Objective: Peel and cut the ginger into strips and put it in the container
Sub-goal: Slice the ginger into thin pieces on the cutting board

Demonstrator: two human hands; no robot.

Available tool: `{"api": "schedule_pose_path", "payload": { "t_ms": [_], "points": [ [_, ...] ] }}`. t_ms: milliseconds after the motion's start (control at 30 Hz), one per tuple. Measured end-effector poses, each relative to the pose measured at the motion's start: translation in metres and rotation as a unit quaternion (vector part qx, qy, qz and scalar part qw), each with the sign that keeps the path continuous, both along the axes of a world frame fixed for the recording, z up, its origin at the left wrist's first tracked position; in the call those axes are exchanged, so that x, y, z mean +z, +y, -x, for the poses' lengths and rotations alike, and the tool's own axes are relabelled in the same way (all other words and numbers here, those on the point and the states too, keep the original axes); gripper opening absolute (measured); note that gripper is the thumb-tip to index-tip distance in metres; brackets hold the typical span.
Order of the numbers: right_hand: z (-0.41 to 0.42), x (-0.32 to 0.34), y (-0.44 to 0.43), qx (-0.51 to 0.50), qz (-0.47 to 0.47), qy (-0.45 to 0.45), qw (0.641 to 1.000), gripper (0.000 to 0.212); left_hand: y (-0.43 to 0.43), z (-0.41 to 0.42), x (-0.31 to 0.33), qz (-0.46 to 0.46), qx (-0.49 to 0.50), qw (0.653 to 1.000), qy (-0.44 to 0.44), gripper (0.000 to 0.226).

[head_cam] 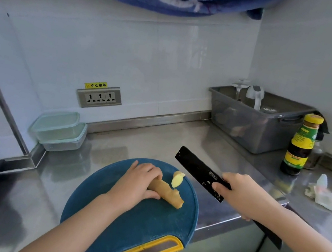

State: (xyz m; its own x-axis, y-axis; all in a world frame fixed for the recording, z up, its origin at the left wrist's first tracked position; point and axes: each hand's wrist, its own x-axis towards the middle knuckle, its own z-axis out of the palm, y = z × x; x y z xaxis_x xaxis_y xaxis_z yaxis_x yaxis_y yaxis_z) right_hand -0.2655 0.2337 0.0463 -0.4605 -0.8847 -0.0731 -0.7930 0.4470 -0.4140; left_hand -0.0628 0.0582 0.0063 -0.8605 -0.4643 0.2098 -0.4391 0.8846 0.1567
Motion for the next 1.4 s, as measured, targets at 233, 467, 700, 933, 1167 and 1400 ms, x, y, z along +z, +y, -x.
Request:
{"api": "schedule_pose_path", "payload": {
  "t_ms": [233, 467, 700, 933, 1167, 1400],
  "points": [
    [-0.005, 0.0, 0.017, 0.001, -0.003, -0.027, 1.0, 0.023, 0.02, 0.0, 0.004, -0.054, -0.061, 0.997, -0.012, 0.041],
    [-0.008, -0.003, 0.031, -0.015, -0.023, 0.001, 1.0, 0.019, 0.049, 0.035, -0.005, -0.293, 0.201, 0.928, 0.109, 0.058],
    [-0.025, -0.012, 0.023, -0.042, 0.044, -0.009, 0.998, 0.017, 0.031, 0.052, 0.0, -0.347, 0.245, 0.888, 0.175, 0.038],
    [-0.031, -0.022, 0.008, -0.006, -0.001, 0.016, 1.0, 0.019, 0.006, 0.0, 0.011, -0.377, 0.168, 0.904, 0.11, 0.036],
    [-0.065, -0.021, -0.016, 0.097, -0.019, 0.055, 0.994, 0.025, -0.008, -0.052, 0.018, -0.426, 0.057, 0.903, -0.003, 0.069],
    [-0.099, -0.031, -0.053, 0.106, 0.006, 0.116, 0.988, 0.028, 0.007, -0.059, 0.0, -0.24, 0.106, 0.965, -0.01, 0.068]
  ]
}}
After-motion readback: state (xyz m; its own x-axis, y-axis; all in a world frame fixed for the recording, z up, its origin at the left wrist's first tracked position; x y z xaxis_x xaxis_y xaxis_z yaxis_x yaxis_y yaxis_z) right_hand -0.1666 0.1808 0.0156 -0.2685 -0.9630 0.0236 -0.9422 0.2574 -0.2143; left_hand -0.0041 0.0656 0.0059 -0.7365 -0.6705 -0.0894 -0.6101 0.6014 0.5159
